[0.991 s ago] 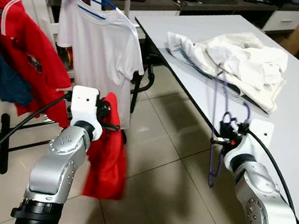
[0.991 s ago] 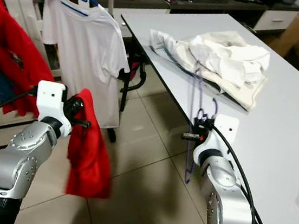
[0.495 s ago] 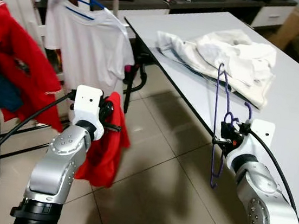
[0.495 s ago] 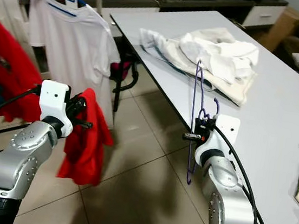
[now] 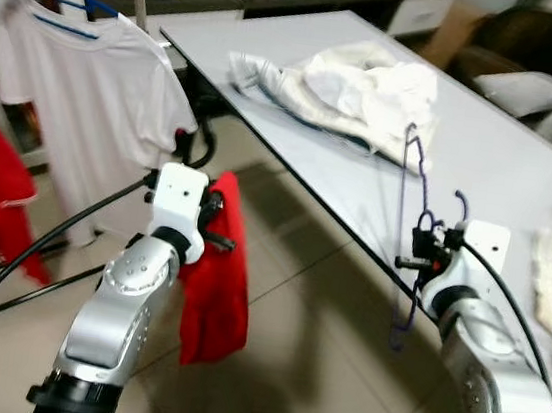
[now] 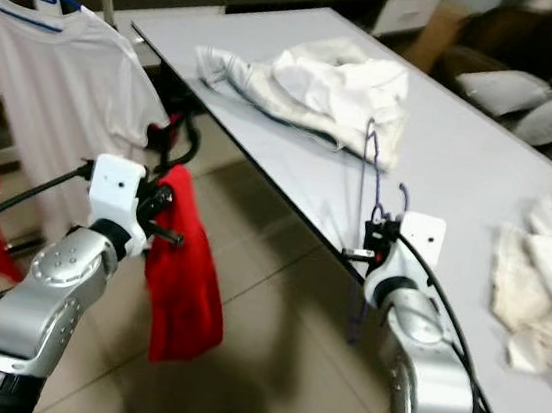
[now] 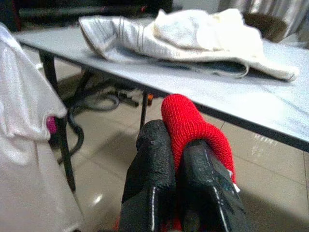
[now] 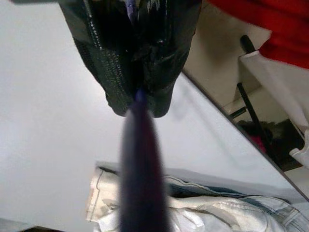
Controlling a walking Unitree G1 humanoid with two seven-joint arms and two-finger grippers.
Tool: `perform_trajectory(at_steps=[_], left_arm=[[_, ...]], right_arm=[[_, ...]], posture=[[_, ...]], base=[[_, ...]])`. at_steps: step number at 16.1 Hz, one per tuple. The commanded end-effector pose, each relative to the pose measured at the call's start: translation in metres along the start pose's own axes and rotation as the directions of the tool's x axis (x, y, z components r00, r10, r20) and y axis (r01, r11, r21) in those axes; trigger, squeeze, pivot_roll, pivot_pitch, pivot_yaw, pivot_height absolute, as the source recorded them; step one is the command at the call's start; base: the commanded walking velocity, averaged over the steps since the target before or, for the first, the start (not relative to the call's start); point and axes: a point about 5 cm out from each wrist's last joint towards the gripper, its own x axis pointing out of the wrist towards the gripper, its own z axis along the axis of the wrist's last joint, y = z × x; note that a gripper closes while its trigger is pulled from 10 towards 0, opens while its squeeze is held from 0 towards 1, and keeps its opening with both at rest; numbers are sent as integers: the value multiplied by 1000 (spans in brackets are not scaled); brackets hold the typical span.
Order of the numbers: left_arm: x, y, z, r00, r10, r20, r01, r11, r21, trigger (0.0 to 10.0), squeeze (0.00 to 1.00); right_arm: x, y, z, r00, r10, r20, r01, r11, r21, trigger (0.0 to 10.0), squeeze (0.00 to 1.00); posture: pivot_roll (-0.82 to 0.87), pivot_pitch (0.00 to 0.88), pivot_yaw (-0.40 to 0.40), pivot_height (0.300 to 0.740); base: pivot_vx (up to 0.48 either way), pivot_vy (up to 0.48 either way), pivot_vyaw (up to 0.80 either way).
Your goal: Hang hanger
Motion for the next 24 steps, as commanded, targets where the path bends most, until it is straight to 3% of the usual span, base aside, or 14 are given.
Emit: perform_trajectory(at_steps=[1, 10, 24], left_arm=[[2, -1, 13, 998, -11, 58, 10, 1000, 20, 10000, 0], [11, 12, 17, 998, -55, 43, 53, 997, 55, 10000, 0], [7, 12, 12, 998, -48, 40, 47, 998, 40, 10000, 0]], right_arm=[[-1, -7, 2, 999, -33, -1, 33, 999, -8, 10000, 0], [-3, -7, -10, 991, -134, -25, 136, 989, 56, 10000, 0], [2, -3, -9, 995, -90, -29, 91, 996, 19, 10000, 0]], posture=[[58, 3, -71, 740], [79, 0, 22, 740], [83, 0, -30, 740]], base=[[0, 345, -750], [0, 362, -694], [0, 363, -688]])
